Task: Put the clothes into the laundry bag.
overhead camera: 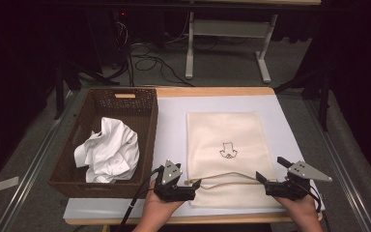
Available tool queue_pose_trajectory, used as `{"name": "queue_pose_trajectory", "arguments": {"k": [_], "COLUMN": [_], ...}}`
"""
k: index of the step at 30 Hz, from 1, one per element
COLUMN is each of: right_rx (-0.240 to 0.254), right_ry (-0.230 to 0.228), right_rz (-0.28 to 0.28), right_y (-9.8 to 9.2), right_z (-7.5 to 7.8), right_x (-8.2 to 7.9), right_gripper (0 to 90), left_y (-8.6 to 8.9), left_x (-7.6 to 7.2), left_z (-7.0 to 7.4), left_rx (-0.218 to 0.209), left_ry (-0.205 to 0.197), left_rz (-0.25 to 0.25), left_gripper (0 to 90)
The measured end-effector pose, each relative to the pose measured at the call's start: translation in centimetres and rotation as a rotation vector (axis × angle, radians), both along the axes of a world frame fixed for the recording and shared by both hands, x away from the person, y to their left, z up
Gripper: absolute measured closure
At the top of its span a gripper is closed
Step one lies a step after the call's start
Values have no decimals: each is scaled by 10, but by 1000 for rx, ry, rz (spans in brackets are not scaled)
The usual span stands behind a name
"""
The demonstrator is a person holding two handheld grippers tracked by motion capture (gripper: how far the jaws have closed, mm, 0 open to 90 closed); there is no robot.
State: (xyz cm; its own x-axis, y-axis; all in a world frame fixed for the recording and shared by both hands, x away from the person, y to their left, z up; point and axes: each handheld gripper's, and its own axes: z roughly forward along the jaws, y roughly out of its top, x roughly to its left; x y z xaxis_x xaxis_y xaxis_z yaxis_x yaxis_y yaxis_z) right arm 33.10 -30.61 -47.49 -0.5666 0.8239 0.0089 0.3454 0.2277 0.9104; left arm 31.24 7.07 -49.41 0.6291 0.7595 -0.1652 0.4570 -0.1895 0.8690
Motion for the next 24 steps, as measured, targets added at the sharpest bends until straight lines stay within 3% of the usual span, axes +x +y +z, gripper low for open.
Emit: {"name": "queue_pose_trajectory", "arguments": {"k": [3,7,13,16,19,24], "right_rx": [-2,3,14,18,13,13], "right_ry": [8,3,0,2,4,5], "right_rz": [0,1,-1,1,6,6], "right_y": [-1,-3,-7,-7,-6,-6], "right_z": [-1,-1,-1,-1,-2,-2], "right_x": [1,1,1,1,2,1], "right_gripper": [15,20,32,35,39,46], "left_y": [0,0,-2,-7,-11,-12], "left_x": [1,-3,-17,-25,-27,-27], "left_z": [-5,-12,-20,-26,-29,-32], "left_rx": [-4,42,63,120,147,130], "left_ry": [39,64,111,116,113,124], "left_rz": [-16,-18,-62,-60,-60,-54], "left_gripper": [154,191,353,387,456,541]}}
